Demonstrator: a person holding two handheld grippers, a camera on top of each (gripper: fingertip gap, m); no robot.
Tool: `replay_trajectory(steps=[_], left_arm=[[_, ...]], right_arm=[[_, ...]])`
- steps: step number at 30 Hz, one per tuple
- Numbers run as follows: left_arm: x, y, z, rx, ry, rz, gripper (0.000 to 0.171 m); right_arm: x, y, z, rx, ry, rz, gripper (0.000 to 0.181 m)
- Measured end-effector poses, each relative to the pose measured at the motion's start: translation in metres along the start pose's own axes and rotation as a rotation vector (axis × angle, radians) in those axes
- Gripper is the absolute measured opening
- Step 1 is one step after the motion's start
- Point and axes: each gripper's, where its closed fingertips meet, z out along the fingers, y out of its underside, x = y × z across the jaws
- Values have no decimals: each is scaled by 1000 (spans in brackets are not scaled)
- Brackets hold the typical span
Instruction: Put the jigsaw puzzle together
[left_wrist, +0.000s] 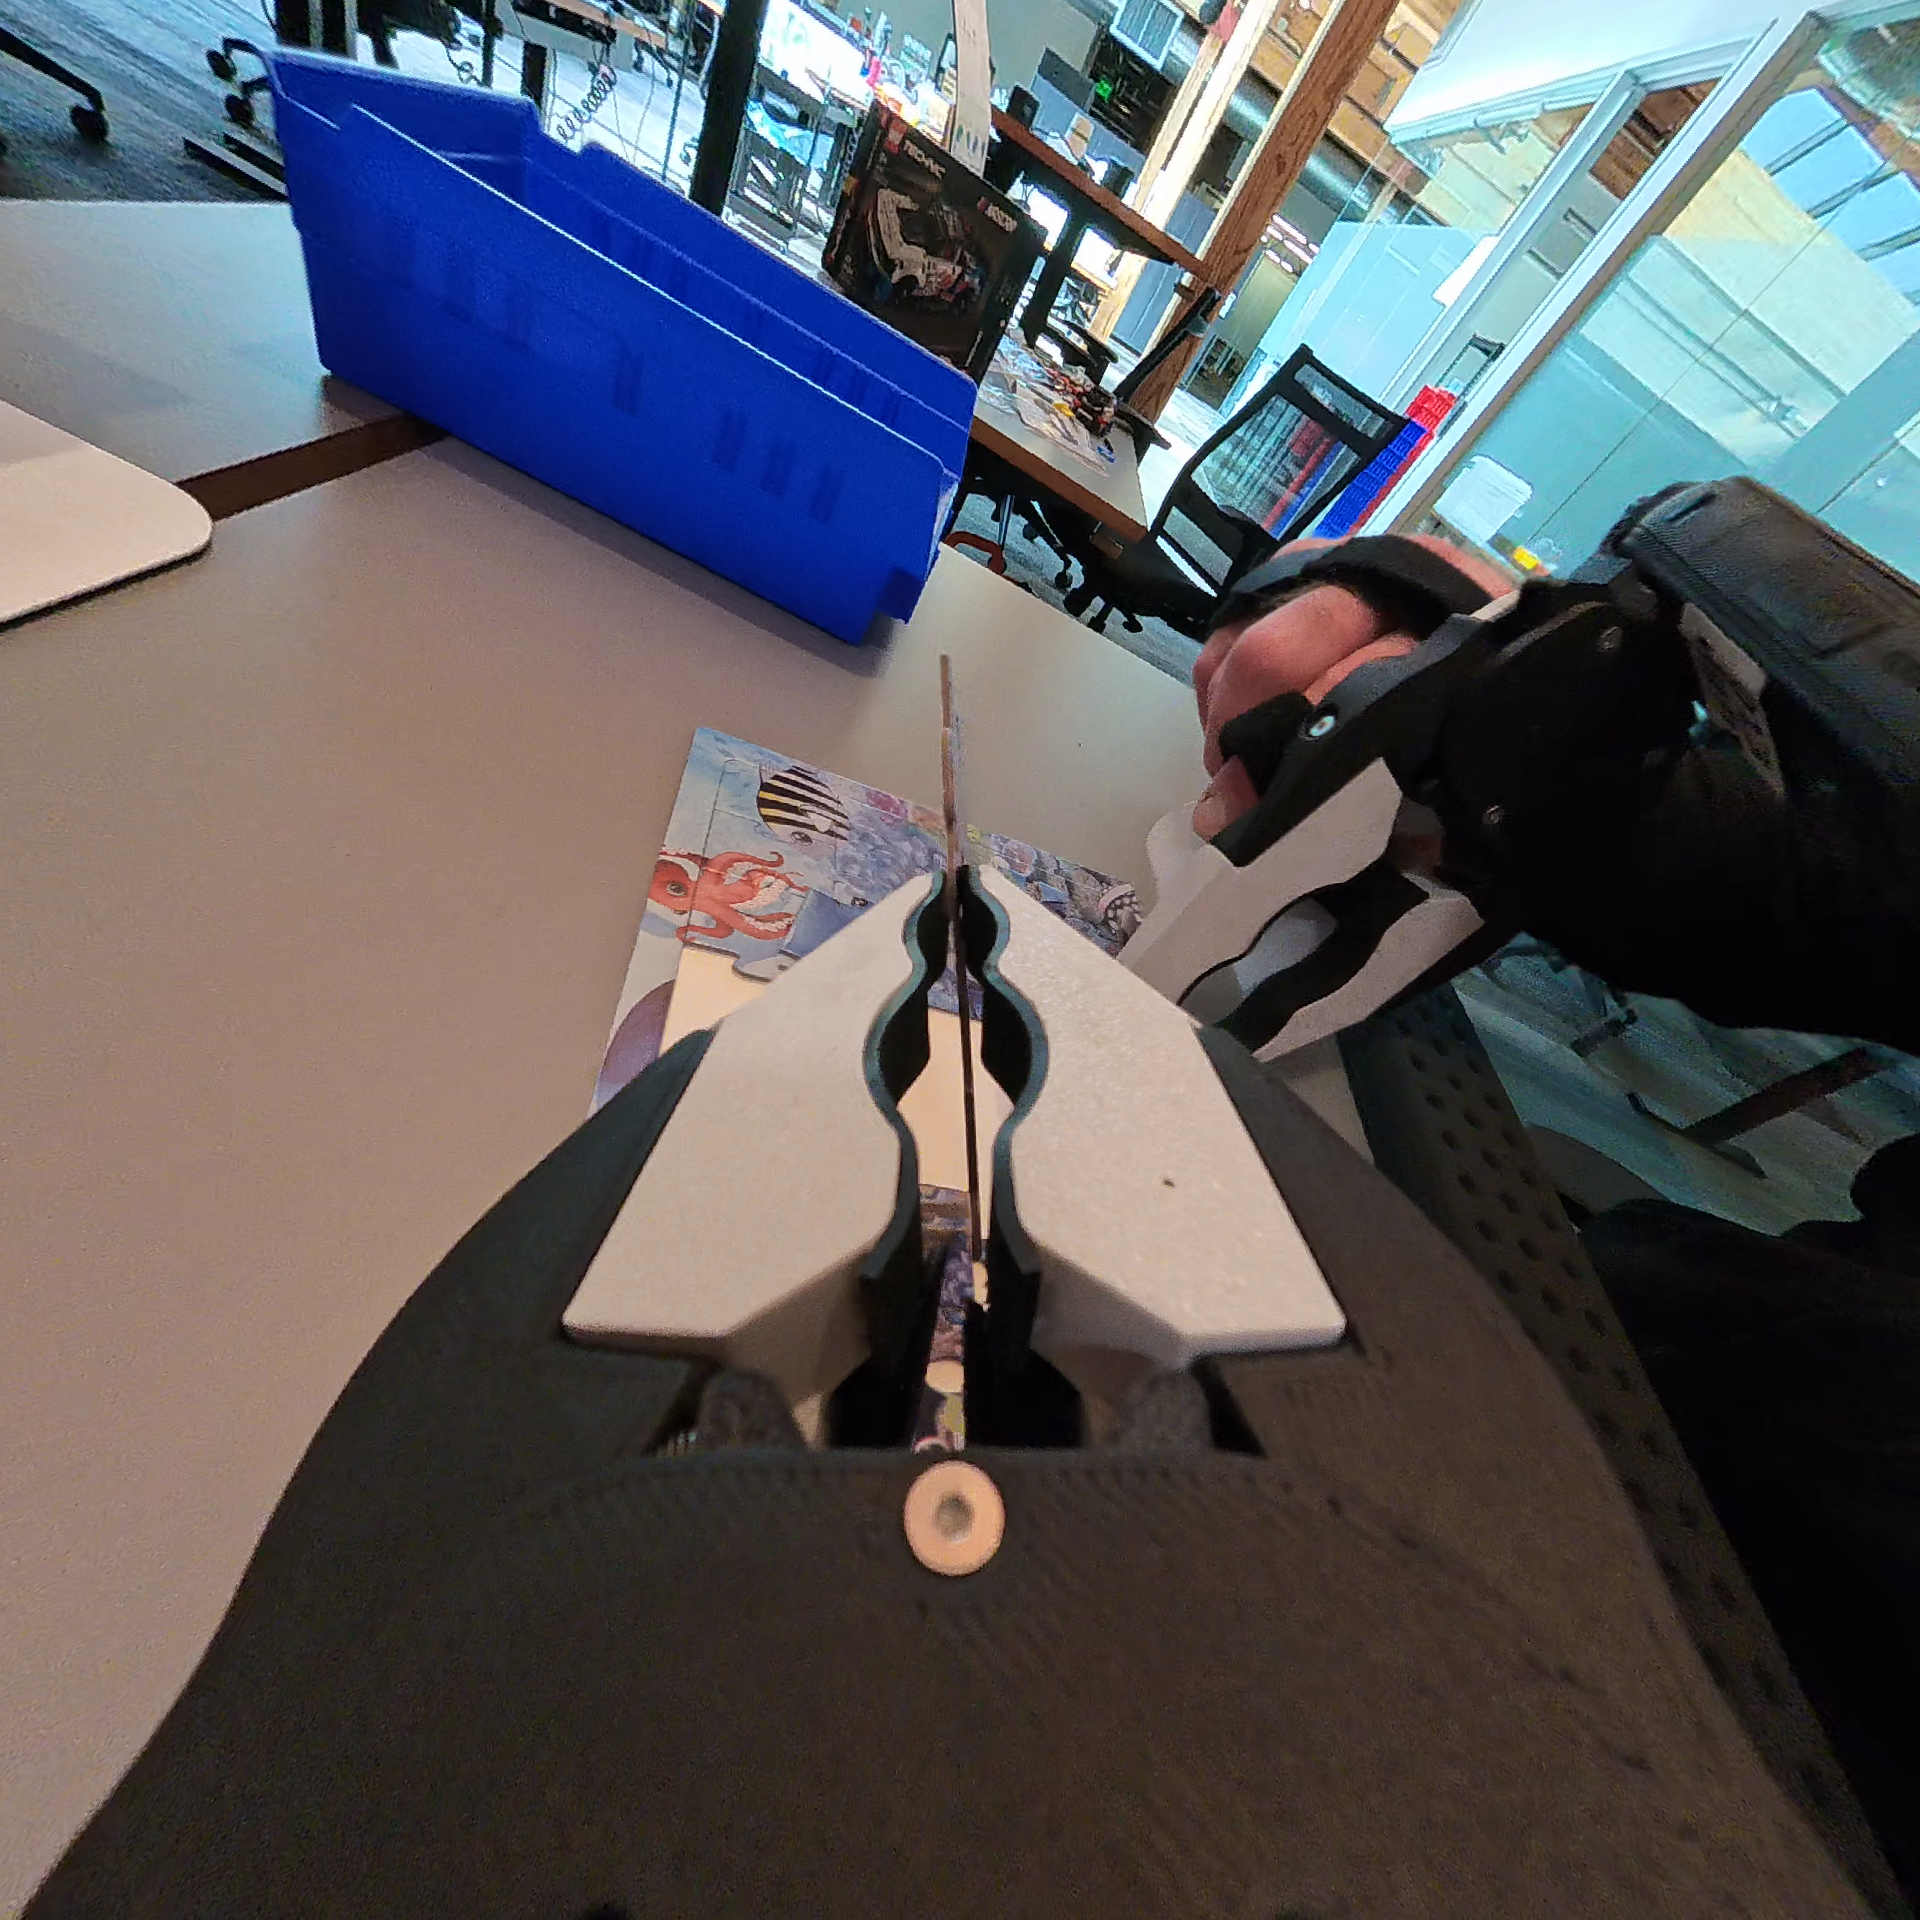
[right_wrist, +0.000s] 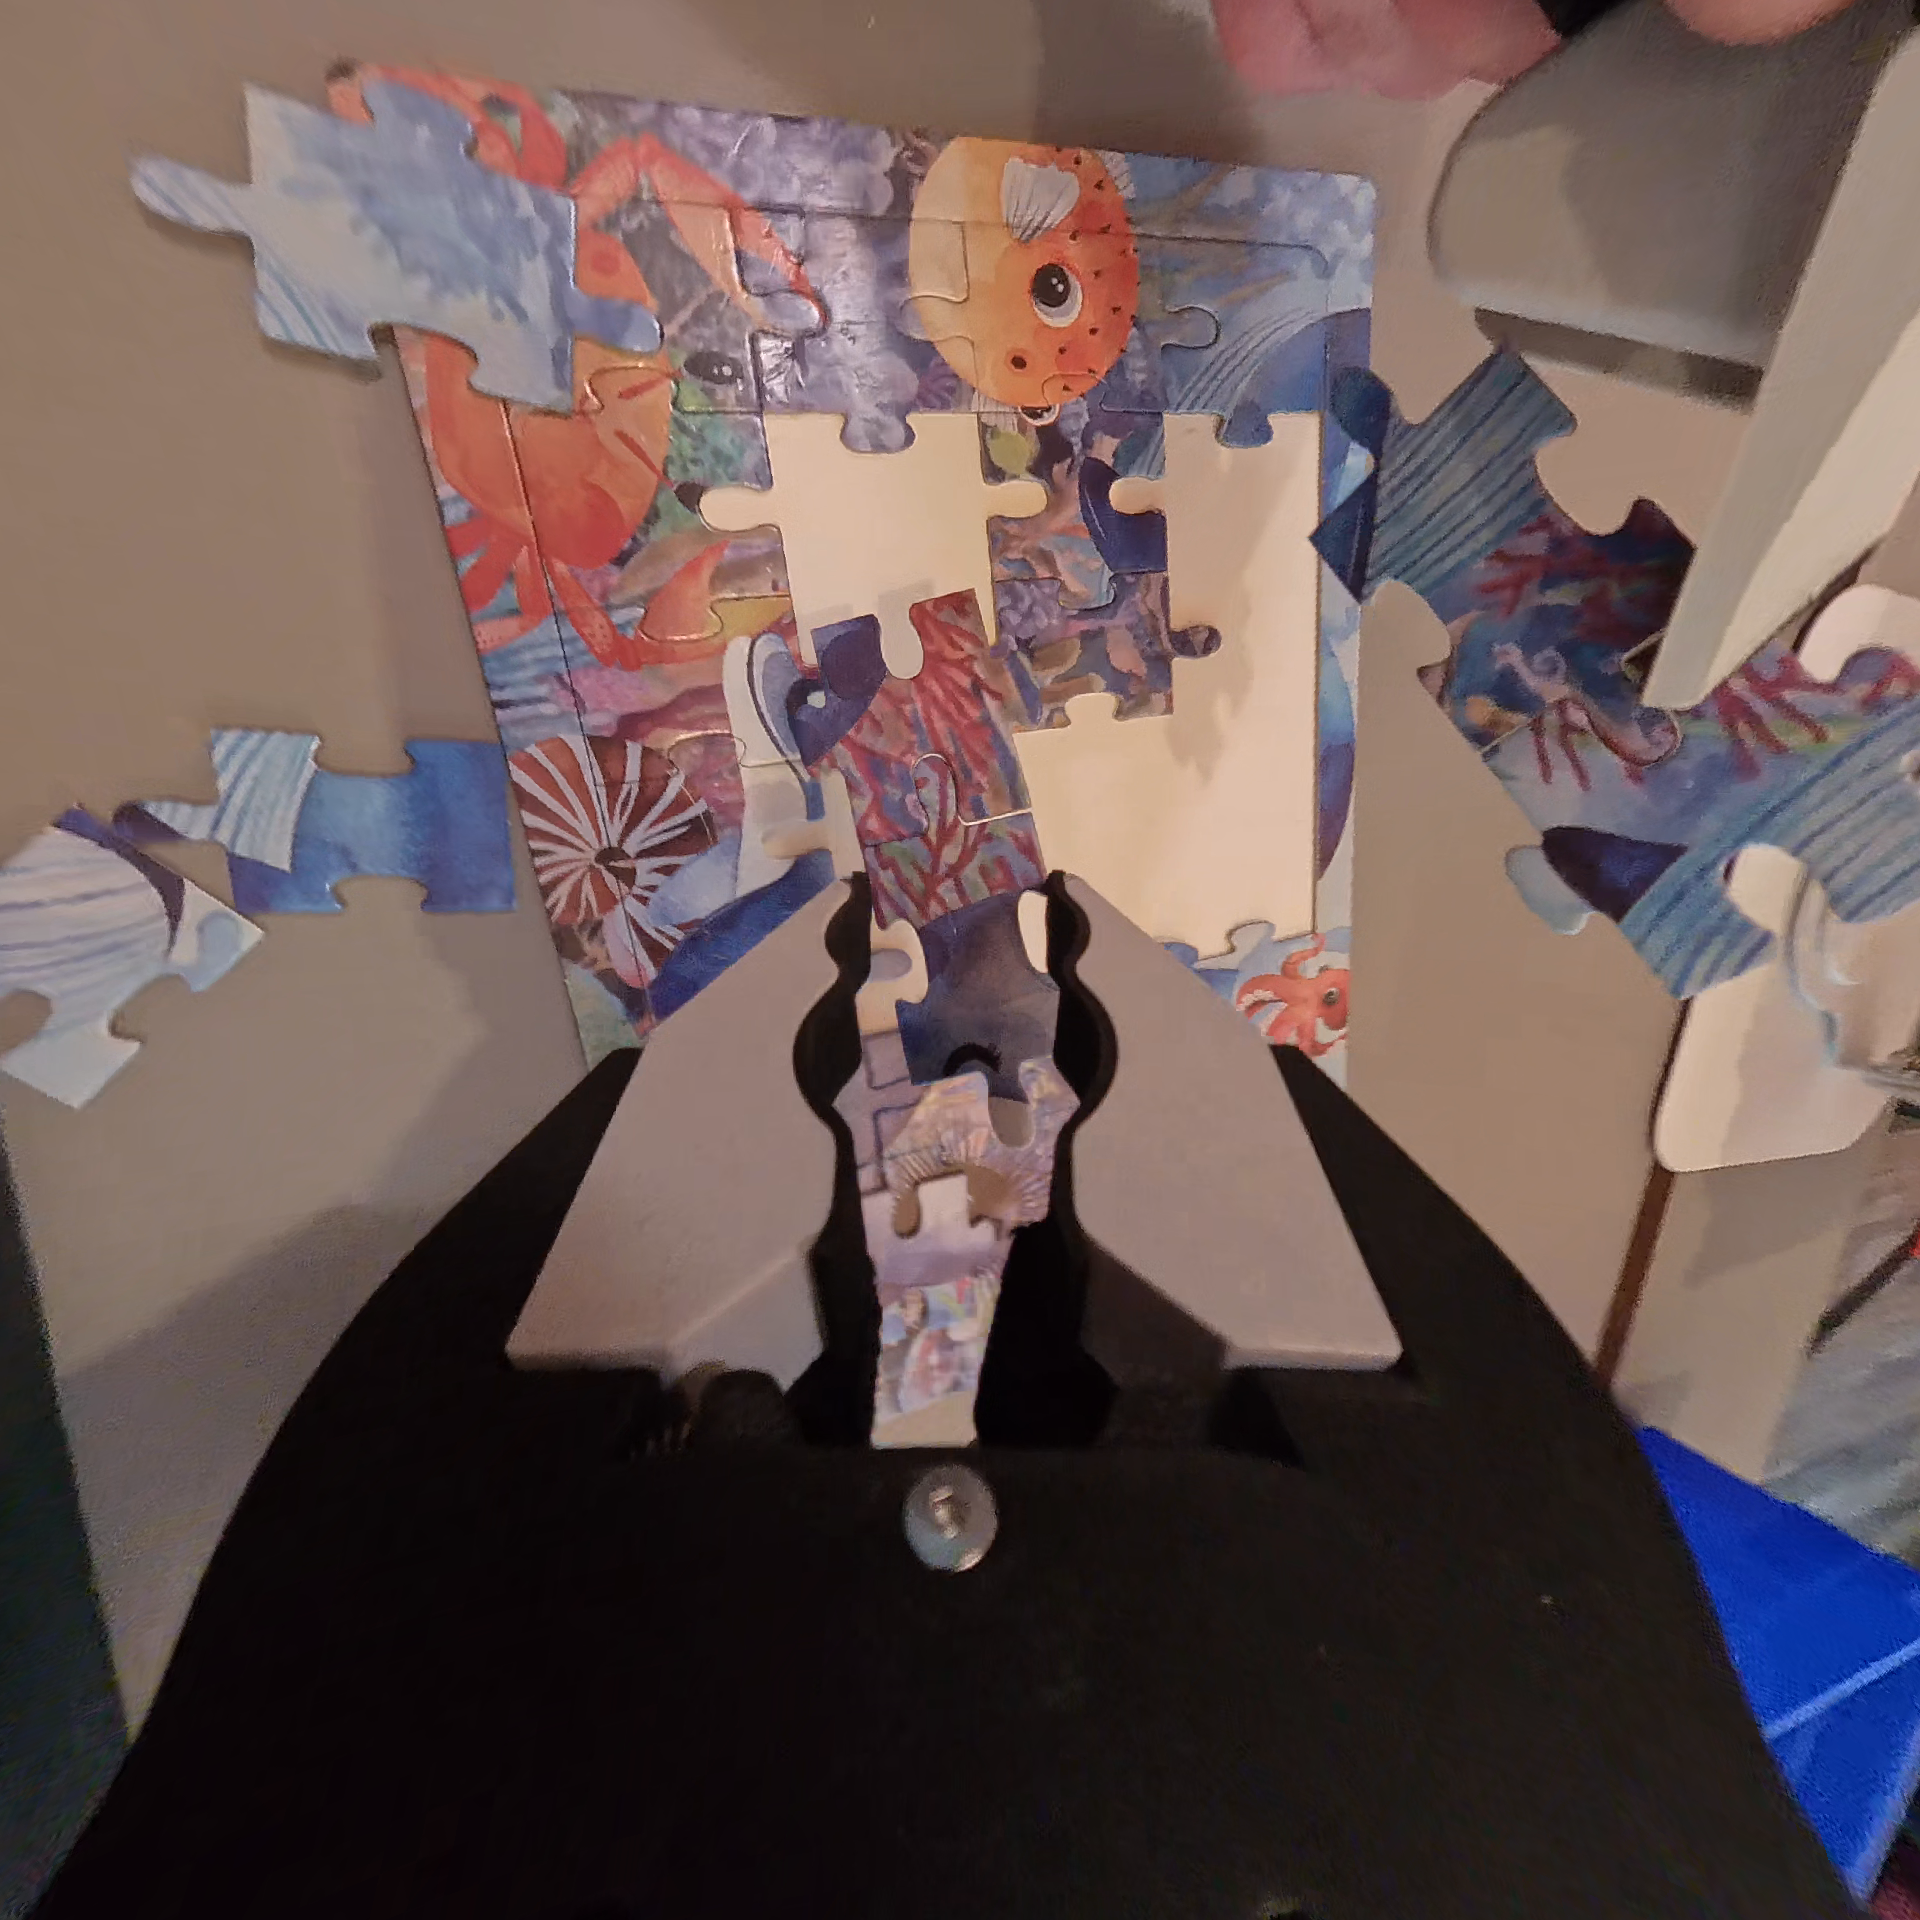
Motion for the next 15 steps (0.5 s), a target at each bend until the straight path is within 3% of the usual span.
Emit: replay_trajectory(steps=[15], left_arm=[[-17, -13, -26, 74, -56, -19, 0]], right_arm=[[16, -12, 1, -219, -96, -510, 32]])
